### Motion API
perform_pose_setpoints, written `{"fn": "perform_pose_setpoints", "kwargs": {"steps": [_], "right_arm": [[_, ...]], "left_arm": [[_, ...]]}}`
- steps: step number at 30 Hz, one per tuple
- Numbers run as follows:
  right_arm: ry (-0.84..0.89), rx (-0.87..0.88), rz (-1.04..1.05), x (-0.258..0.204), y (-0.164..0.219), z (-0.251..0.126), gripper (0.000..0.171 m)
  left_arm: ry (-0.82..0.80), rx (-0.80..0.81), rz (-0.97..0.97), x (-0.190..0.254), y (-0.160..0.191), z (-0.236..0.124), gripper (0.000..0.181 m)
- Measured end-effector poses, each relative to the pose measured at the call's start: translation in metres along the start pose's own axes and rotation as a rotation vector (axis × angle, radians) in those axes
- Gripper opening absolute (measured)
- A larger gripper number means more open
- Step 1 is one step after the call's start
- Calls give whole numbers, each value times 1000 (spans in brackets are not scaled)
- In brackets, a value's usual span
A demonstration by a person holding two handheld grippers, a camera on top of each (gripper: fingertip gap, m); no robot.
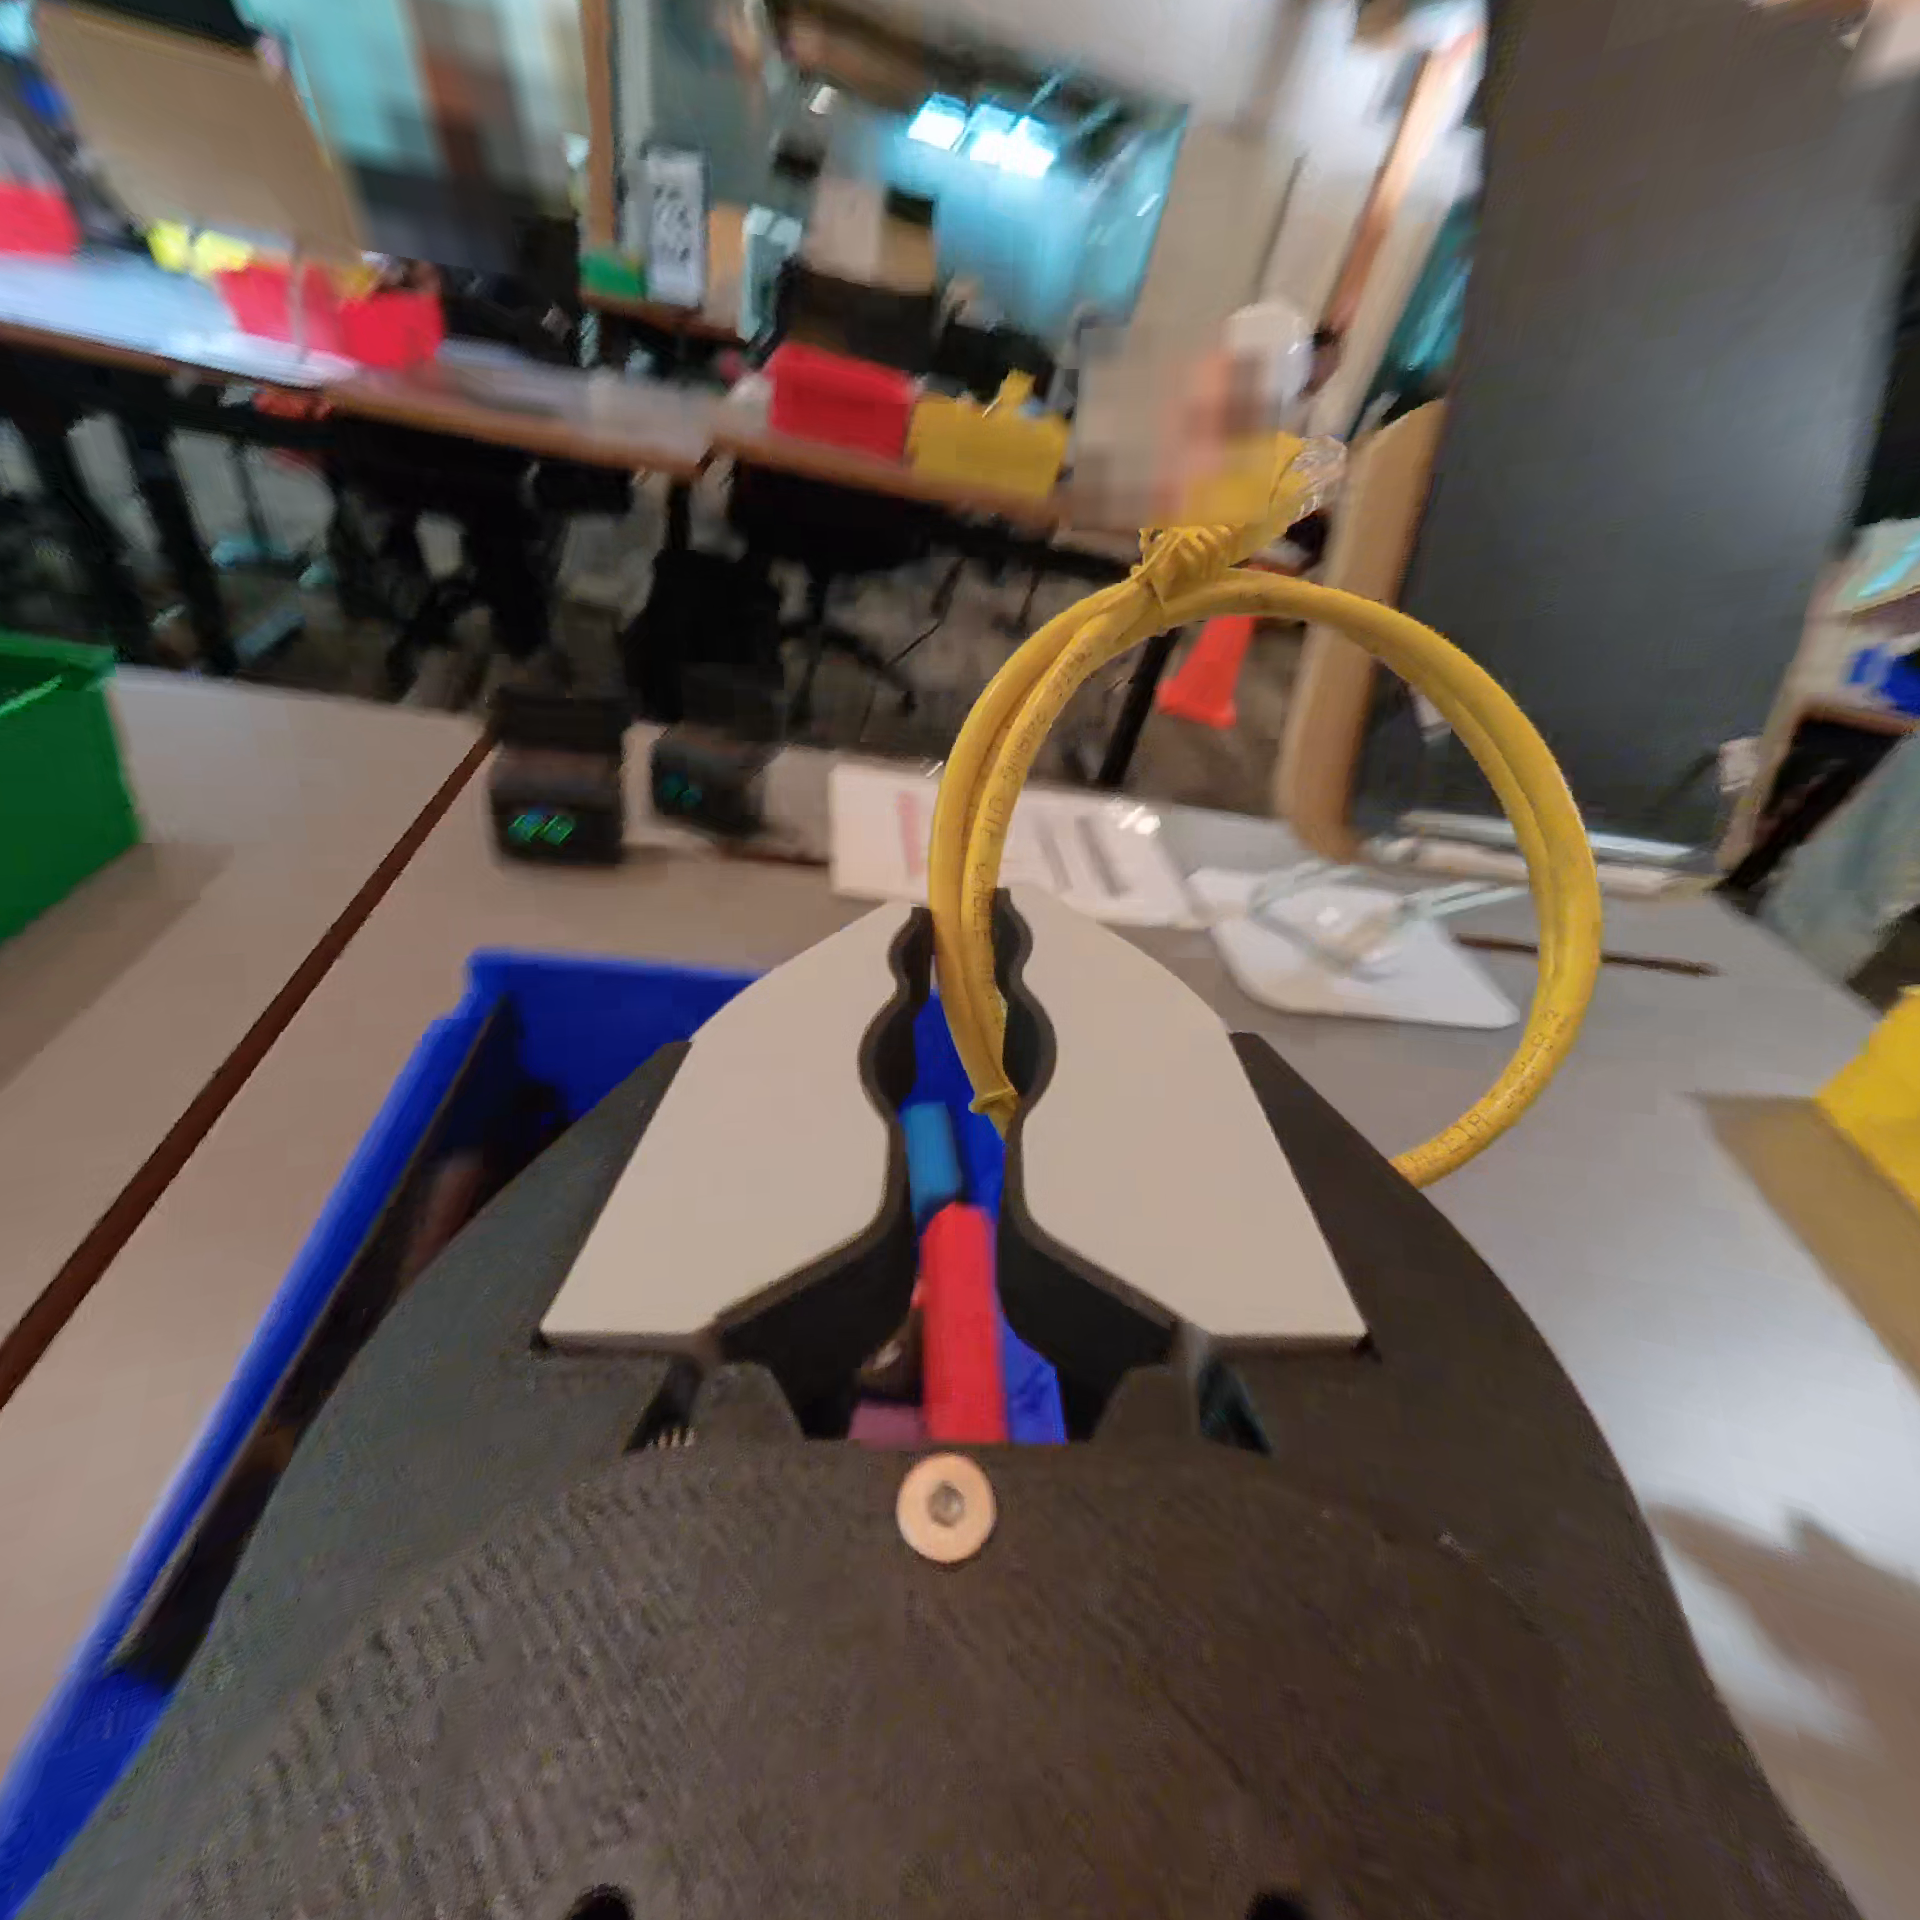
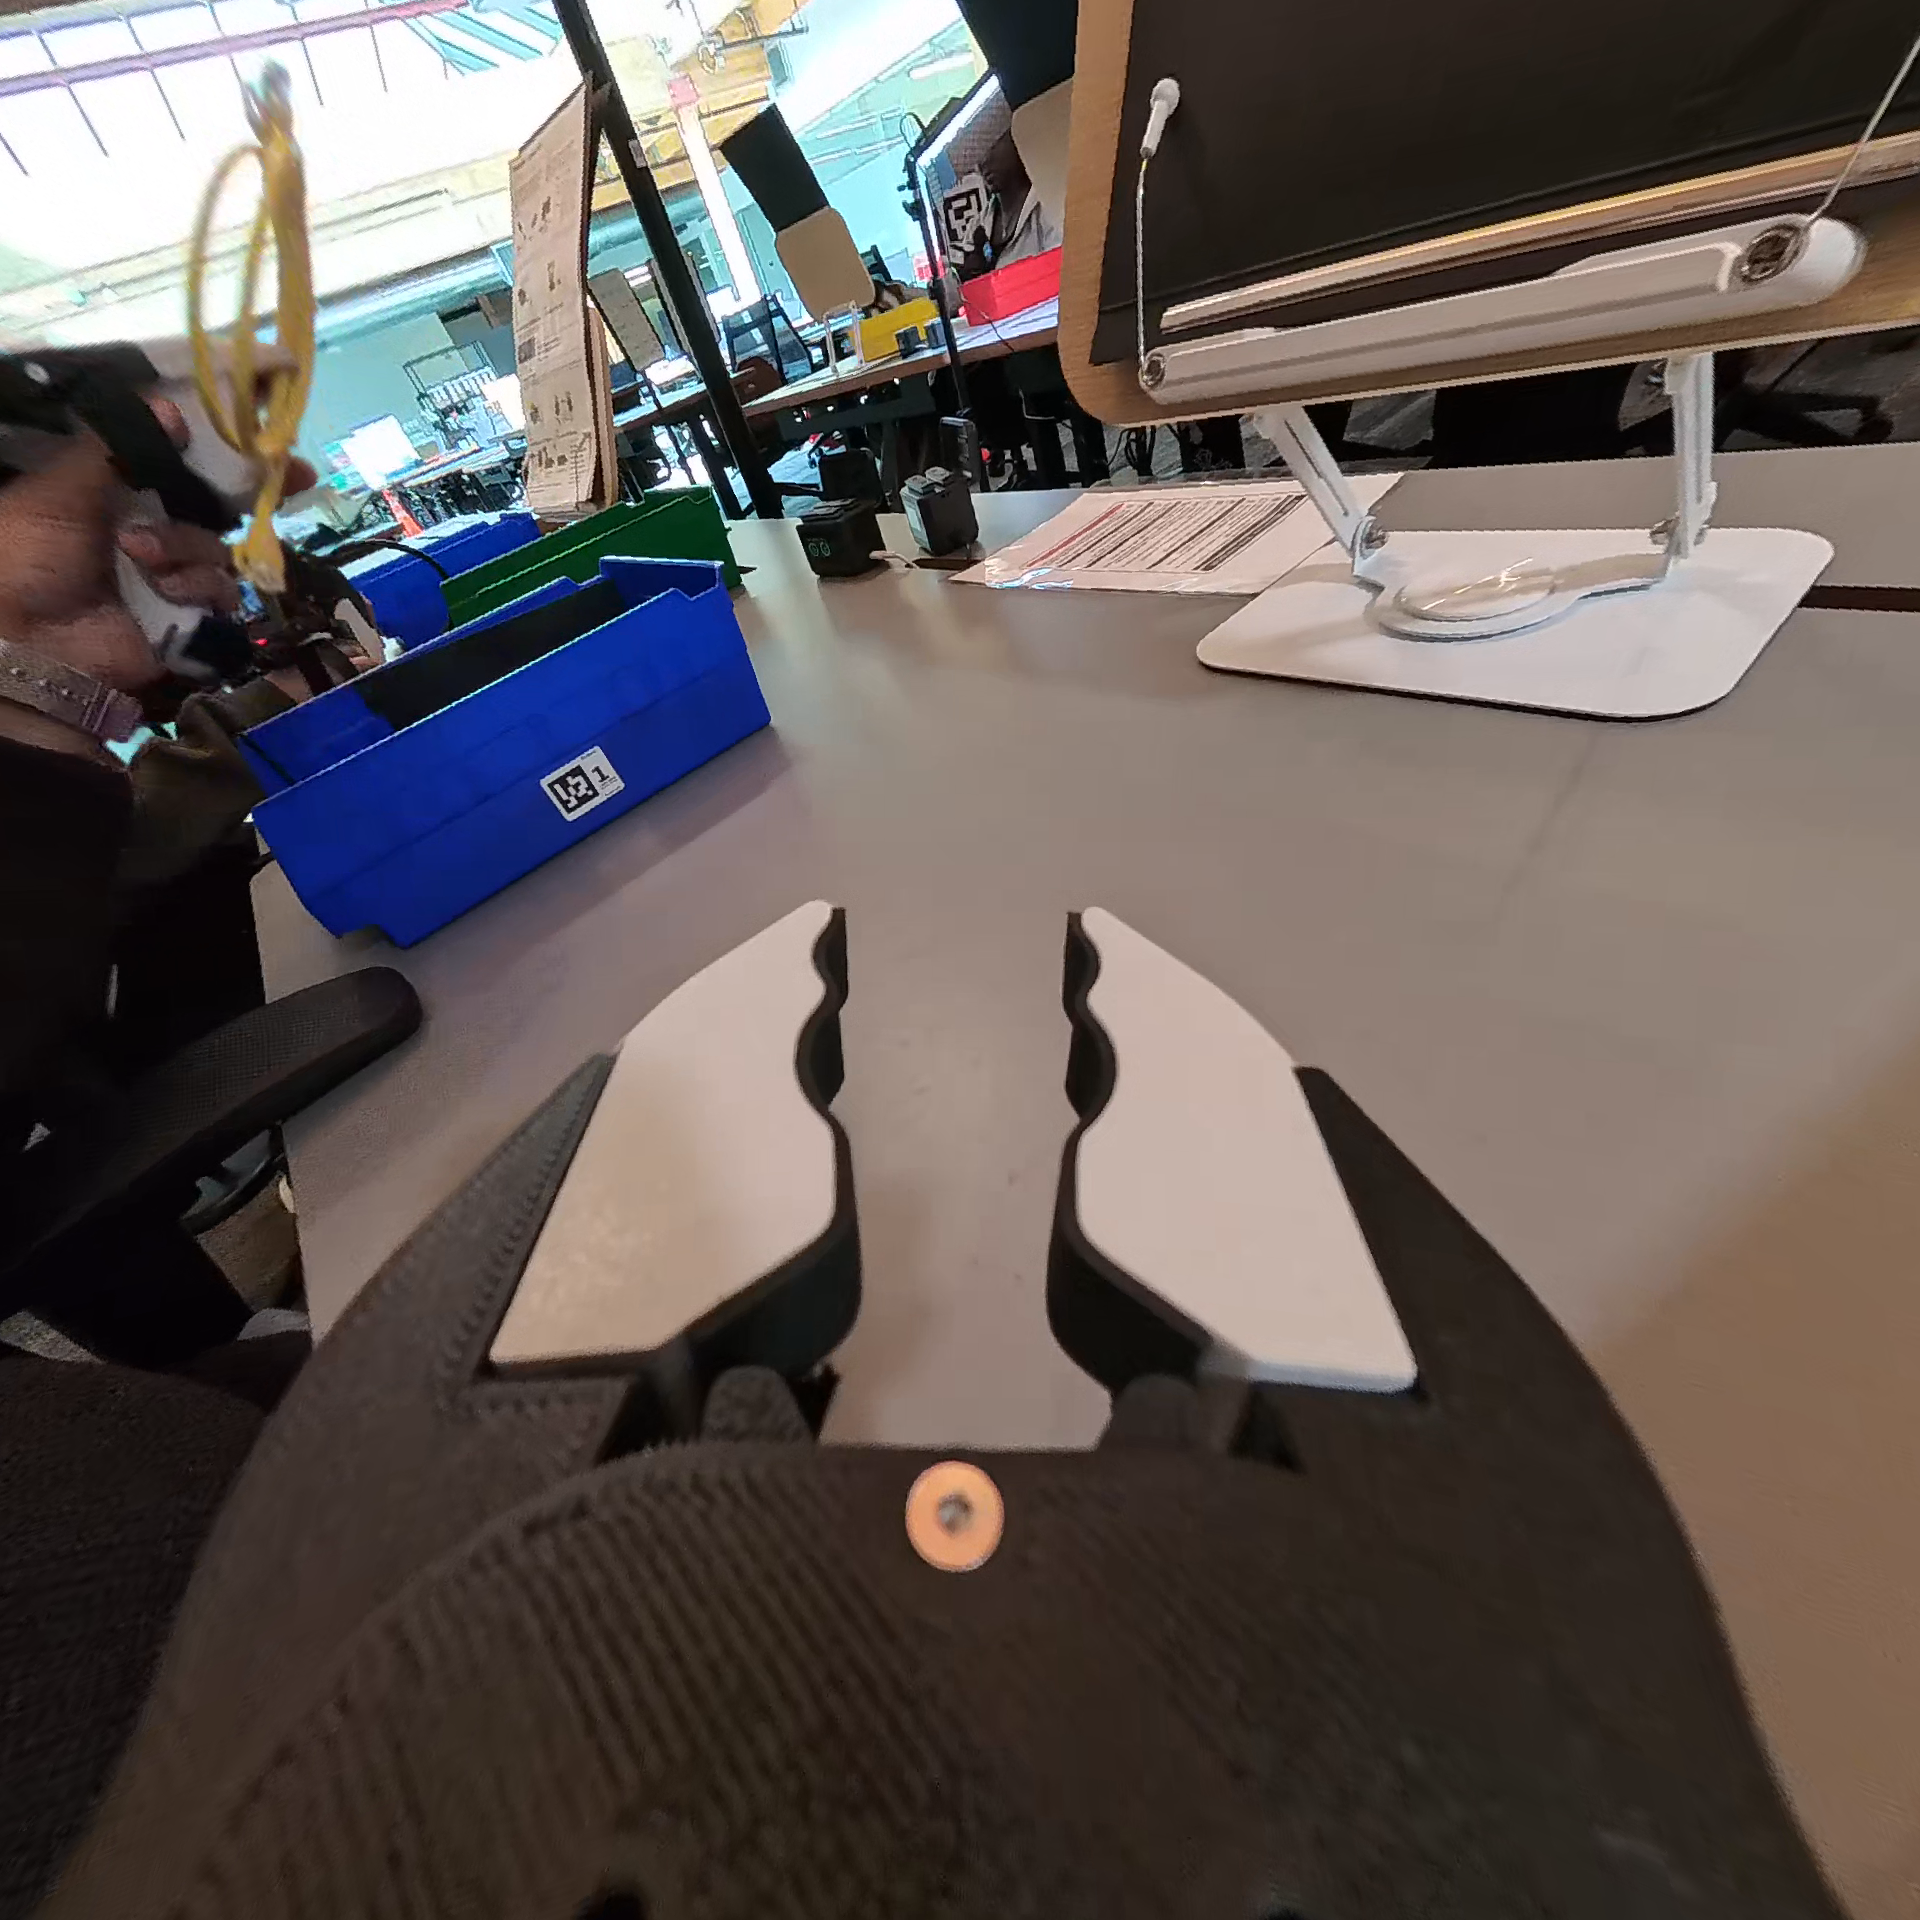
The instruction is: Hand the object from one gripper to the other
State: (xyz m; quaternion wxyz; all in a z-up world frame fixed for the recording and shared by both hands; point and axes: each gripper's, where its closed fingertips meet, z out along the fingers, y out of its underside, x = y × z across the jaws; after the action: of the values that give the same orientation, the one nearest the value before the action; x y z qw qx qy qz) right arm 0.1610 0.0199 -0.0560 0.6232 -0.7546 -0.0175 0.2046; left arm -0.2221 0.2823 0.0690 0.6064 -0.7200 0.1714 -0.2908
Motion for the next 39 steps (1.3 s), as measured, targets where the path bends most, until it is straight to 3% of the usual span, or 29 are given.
{"fn": "perform_pose_setpoints", "kwargs": {"steps": [3, 6, 11, 15, 18, 21, 23, 27, 32, 39], "right_arm": [[-19, 8, -2, -4, -1, 0, 42], [-42, 16, -11, -10, -2, 1, 44], [-98, 44, -17, -21, -6, 3, 50], [-219, 243, 57, -32, -37, 20, 66], [-238, 287, 128, -29, -43, 33, 67], [-233, 214, 217, -19, -38, 48, 51], [-267, 166, 261, -20, -38, 52, 53], [-248, 184, 222, -23, -31, 44, 60], [-254, 131, 300, -29, -18, 46, 53], [-215, -16, 169, -35, 2, 53, 46]], "left_arm": [[160, 65, 5, 61, -14, 6, 12], [299, 40, 48, 128, 1, 26, 12], [404, 51, 162, 228, 63, 62, 12], [445, 26, 228, 285, 128, 73, 12], [418, -44, 272, 294, 156, 80, 12], [313, -25, 157, 278, 154, 79, 12], [295, -17, 39, 273, 162, 72, 12], [231, -25, 56, 261, 175, 67, 12], [285, -59, 104, 278, 179, 70, 12], [355, -82, 221, 297, 191, 66, 12]]}}
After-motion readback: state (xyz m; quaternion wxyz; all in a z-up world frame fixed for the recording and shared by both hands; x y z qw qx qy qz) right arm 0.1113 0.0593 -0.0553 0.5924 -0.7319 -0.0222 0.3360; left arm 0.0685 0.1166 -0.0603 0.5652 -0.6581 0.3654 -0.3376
